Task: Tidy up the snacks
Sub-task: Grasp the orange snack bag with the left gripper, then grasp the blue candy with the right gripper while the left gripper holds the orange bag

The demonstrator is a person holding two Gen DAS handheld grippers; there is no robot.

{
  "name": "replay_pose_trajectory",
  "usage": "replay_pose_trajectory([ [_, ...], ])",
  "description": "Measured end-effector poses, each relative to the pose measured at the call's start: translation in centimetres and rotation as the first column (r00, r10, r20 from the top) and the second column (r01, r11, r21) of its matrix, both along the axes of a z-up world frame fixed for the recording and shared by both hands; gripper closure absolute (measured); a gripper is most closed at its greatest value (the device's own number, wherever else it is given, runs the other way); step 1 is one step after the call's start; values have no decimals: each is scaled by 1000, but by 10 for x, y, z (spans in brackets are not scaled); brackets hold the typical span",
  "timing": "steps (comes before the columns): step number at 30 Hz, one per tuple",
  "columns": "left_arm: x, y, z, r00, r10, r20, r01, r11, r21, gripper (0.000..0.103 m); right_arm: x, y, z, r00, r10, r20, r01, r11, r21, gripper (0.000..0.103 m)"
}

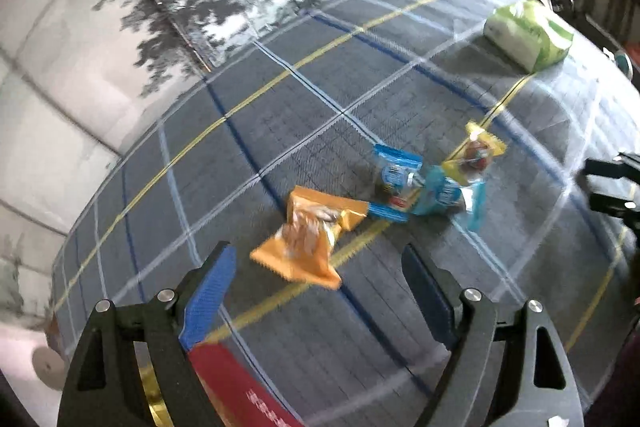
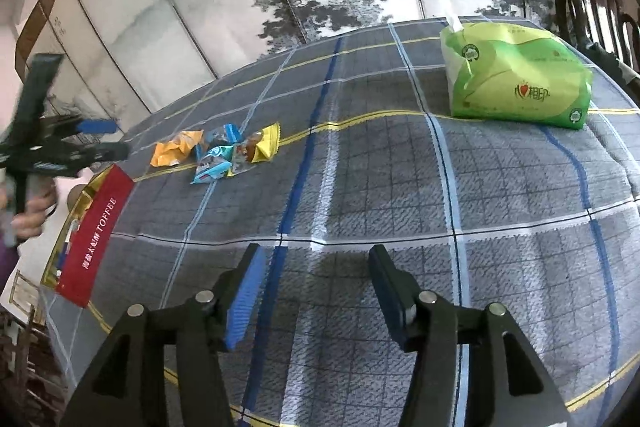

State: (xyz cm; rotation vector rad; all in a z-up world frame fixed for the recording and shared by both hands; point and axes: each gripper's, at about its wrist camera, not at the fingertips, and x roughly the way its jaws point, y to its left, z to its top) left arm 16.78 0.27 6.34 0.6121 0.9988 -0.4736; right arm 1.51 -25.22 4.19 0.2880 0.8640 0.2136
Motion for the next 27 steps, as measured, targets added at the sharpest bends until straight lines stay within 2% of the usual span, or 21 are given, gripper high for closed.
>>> replay_pose_trajectory([
  [7, 35, -6, -39, 998, -46, -46, 51, 994, 99, 21, 0, 1, 1, 1000, 25, 3, -25, 1000, 16, 47],
  [10, 44, -3, -46, 996, -41, -75, 47, 995, 83, 23, -1, 0, 1, 1000, 26, 5, -26, 999, 21, 47],
  [11, 47, -2, -50, 996, -33, -81, 39, 996, 75, 28, -1, 0, 1, 1000, 26, 4, -26, 999, 21, 47],
  [12, 49, -1, -54, 995, -24, -98, 30, 998, 56, 51, -1, 0, 0, 1000, 26, 4, -26, 999, 21, 47],
  [13, 51, 1, -56, 991, -8, -135, 11, 1000, 18, 64, 0, 0, 0, 1000, 26, 3, -26, 999, 21, 47],
  [14, 54, 5, -54, 986, 45, -160, -49, 999, -22, 65, 0, 0, 0, 1000, 23, 1, -23, 1000, 21, 47],
  [16, 51, 8, -52, 981, 146, -128, -147, 989, 2, 70, 1, -1, 0, 1000, 16, -1, -16, 1000, 22, 47],
  [18, 35, 12, -50, 967, 233, -101, -233, 972, 6, 71, 1, -3, 0, 1000, 8, -4, -8, 1000, 27, 47],
  [19, 24, 16, -46, 951, 290, -110, -293, 956, -13, 71, 1, -4, -1, 1000, 6, -3, -6, 1000, 29, 46],
  [20, 10, 23, -42, 924, 351, -151, -363, 930, -59, 71, 1, -4, -1, 1000, 4, -3, -4, 1000, 30, 46],
  [22, -24, 29, -35, 892, 385, -236, -426, 892, -155, 71, 1, -5, -1, 1000, 3, -3, -3, 999, 34, 46],
  [27, -99, 22, -26, 870, 391, -299, -468, 845, -258, 70, 2, -5, 0, 1000, 11, 0, -11, 999, 33, 45],
])
